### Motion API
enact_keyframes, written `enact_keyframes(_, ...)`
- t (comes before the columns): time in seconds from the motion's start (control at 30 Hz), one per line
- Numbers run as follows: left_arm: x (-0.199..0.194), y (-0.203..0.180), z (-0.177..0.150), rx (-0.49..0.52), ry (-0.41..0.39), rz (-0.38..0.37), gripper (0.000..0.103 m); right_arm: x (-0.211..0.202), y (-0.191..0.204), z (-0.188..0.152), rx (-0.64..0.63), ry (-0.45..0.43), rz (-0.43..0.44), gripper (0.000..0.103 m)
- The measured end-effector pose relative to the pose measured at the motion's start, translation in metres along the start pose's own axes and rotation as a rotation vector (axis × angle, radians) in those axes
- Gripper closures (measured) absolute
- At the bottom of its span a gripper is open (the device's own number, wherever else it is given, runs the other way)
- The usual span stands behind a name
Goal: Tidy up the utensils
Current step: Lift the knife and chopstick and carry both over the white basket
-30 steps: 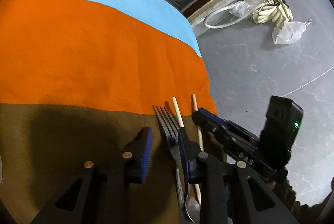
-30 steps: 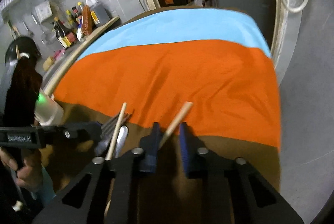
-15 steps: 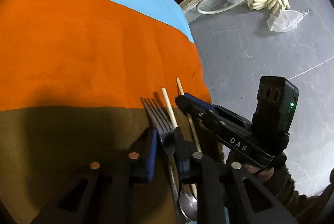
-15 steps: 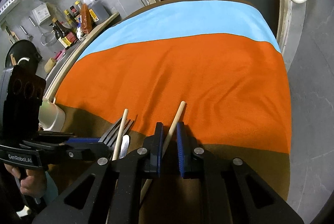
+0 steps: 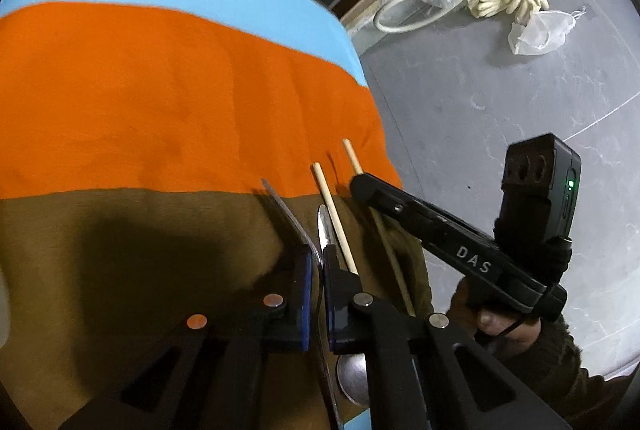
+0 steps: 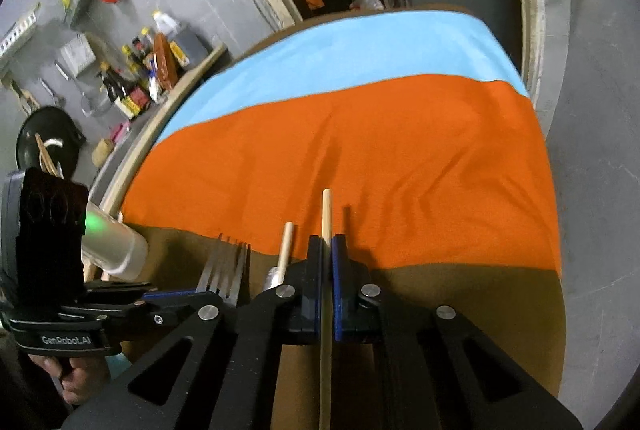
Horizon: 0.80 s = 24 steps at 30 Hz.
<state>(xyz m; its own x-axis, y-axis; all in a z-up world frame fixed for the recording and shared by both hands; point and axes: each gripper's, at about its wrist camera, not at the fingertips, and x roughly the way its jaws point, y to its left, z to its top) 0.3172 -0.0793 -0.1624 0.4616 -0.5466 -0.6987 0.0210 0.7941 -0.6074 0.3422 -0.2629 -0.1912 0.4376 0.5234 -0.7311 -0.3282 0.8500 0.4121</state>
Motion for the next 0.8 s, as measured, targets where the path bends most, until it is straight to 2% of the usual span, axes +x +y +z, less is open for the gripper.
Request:
enact_keyframes(0.2,-0.043,-0.014,-0.012,0.083,-0.129,0.054,0.098,-0.039,0.01,-0.009,0.069,-0.157,0.005,0.099)
enact_keyframes(0.4,-0.085,-0.03,-0.021,0.164,-0.252,0.064,0.099,-0.077,0.031,-0.019,0.089,-0.311,-0.008,0.099)
enact_keyframes(0.63,-0.135,-0.038,-0.014,0.208,-0.298,0.028,0.1,-0.122,0.074,-0.019,0.079,-0.504,0.059,0.099)
enact_keyframes(0.8,-0.176,-0.04,-0.006,0.231,-0.337,0.003,0.1,-0.138,0.112,-0.015,0.07,-0.614,0.081,0.099)
